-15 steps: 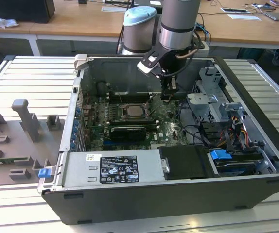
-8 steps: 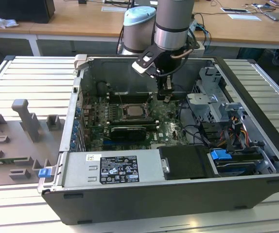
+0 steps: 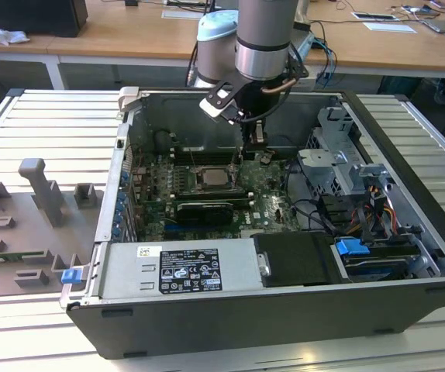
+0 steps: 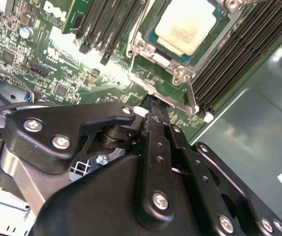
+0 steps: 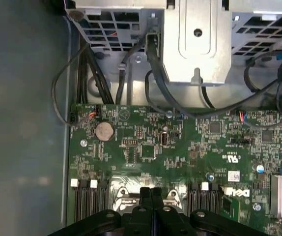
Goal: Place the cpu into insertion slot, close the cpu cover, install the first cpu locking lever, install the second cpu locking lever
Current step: 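Close the cpu cover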
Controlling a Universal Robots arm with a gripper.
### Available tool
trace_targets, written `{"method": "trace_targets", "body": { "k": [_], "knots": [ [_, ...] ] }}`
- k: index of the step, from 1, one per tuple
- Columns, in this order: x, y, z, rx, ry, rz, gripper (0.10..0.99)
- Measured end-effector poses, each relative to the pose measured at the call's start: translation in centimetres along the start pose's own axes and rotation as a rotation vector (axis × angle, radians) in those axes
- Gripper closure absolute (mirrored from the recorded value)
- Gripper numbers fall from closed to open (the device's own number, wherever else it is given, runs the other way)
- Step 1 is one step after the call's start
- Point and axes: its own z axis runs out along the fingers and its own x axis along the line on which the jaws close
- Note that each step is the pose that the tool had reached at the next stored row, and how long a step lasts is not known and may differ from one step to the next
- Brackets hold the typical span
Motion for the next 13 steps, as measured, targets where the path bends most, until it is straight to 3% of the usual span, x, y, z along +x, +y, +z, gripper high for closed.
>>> {"method": "trace_targets", "body": {
  "k": [3, 8, 13],
  "knots": [
    [0.04, -0.63, 0.01, 0.0, -0.0002, 0.0, 0.98],
    [0.1, -2.42, 0.03, 0.0, -0.0001, 0.0, 0.98],
    [0.11, -2.97, 0.46, 0.0, -0.0001, 0.0, 0.98]
  ]
}}
